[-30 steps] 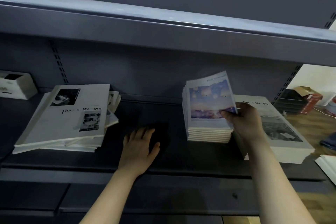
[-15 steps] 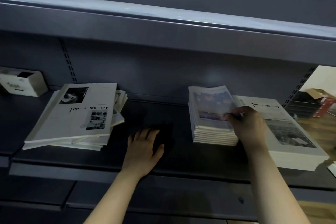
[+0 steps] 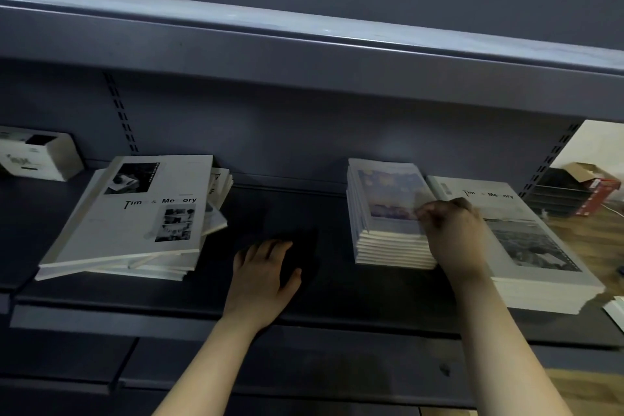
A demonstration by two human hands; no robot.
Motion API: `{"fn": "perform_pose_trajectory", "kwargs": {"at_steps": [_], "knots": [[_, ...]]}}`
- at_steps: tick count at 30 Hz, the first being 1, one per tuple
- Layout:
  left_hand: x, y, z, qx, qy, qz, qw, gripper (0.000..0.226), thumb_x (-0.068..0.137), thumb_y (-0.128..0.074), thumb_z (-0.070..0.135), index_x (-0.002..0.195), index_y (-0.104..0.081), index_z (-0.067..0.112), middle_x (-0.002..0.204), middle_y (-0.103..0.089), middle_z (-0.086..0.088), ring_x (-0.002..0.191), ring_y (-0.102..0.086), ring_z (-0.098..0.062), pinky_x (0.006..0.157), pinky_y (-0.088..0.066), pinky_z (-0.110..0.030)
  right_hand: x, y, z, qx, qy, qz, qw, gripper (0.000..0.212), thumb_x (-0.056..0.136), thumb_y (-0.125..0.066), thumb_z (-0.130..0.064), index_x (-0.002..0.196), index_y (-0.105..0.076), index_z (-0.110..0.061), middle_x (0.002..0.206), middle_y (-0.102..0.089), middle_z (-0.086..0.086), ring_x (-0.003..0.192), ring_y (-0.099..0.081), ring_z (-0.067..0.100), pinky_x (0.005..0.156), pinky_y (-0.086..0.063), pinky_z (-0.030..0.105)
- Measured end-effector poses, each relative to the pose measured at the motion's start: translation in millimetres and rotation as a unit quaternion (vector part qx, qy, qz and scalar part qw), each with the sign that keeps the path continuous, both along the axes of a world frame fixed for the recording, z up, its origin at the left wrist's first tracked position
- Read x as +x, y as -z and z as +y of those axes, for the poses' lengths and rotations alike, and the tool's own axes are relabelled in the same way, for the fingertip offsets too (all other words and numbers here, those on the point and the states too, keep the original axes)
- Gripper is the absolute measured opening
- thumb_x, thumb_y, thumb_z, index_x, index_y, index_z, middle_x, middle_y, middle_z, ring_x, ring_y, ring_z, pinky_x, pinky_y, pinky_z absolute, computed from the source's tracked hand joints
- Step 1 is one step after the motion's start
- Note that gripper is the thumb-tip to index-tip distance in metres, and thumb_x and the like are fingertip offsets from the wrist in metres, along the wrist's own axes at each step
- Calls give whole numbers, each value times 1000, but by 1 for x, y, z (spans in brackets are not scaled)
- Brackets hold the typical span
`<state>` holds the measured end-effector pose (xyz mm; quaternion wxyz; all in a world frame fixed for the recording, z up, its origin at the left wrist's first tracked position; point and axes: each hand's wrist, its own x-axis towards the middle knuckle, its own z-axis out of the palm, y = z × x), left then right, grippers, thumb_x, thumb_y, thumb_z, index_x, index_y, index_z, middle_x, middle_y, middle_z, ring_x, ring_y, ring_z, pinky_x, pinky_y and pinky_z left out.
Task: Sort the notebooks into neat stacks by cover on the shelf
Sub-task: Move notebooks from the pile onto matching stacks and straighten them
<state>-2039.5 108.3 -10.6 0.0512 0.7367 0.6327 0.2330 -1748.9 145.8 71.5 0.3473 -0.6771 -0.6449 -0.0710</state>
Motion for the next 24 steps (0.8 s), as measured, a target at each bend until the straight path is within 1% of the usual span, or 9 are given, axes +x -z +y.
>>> {"fn": "perform_pose_trajectory", "kwargs": {"at_steps": [2, 4, 7, 11, 13, 16, 19, 21, 24], "knots": [[0, 1, 0, -3, -3, 2, 1000, 53, 91, -42, 50, 140, -37, 29, 141, -42, 5, 130, -35, -17, 110, -22, -38, 3, 1, -2, -28, -19, 22, 999, 19, 87, -68, -28, 97, -76, -13, 93, -63, 15, 92, -58, 31, 82, -40, 31], [0, 1, 1, -4, -4, 3, 1000, 53, 91, -41, 50, 140, -36, 30, 141, -42, 5, 130, -36, -17, 110, -22, -38, 5, 3, -6, -38, -32, 66, 997, 28, 80, -74, -36, 100, -76, -16, 100, -59, 9, 91, -60, 24, 83, -40, 24], [0, 1, 2, -7, -9, 6, 1000, 53, 91, -40, 51, 140, -35, 31, 141, -42, 6, 130, -35, -16, 110, -22, -38, 7, 7, -11, -56, -54, 98, 992, 43, 68, -82, -43, 104, -74, -21, 111, -55, 2, 97, -57, 15, 89, -37, 21], [1, 1, 2, -7, -10, 6, 1000, 53, 91, -39, 51, 140, -35, 31, 141, -42, 6, 131, -34, -16, 111, -21, -38, 9, 10, -10, -73, -47, 78, 993, 60, 63, -83, -48, 114, -70, -20, 121, -53, 4, 112, -53, 20, 94, -36, 23], [1, 1, 2, -12, -9, 5, 1000, 54, 91, -39, 51, 140, -34, 31, 142, -41, 6, 131, -34, -16, 111, -22, -38, 6, 13, -9, -58, -33, 66, 996, 62, 65, -81, -50, 116, -69, -17, 122, -54, 5, 113, -53, 22, 91, -36, 22], [1, 0, 2, -19, -6, 5, 1000, 54, 91, -40, 51, 141, -34, 31, 142, -41, 6, 130, -35, -17, 111, -22, -38, 1, 15, -5, -37, -11, 74, 996, 62, 66, -80, -50, 116, -70, -14, 121, -53, 7, 110, -55, 23, 88, -37, 22], [1, 0, 1, -15, -5, 9, 1000, 54, 90, -40, 51, 140, -35, 31, 141, -42, 6, 130, -36, -17, 110, -22, -37, 1, 11, -3, -41, -25, 65, 997, 60, 66, -82, -47, 114, -70, -12, 119, -56, 8, 111, -56, 26, 94, -42, 30], [1, 0, 1, -18, -4, 11, 1000, 54, 90, -39, 52, 140, -35, 30, 142, -43, 6, 130, -35, -17, 110, -22, -37, 3, 10, -3, -41, -34, 63, 997, 58, 65, -83, -45, 113, -71, -14, 119, -57, 7, 110, -57, 25, 95, -43, 33], [2, 0, 1, -18, -4, 11, 1000, 54, 90, -39, 52, 140, -36, 30, 141, -44, 6, 129, -36, -17, 110, -22, -37, 2, 10, -3, -45, -42, 74, 995, 54, 66, -83, -44, 112, -71, -19, 121, -56, 4, 110, -57, 24, 94, -43, 32]]}}
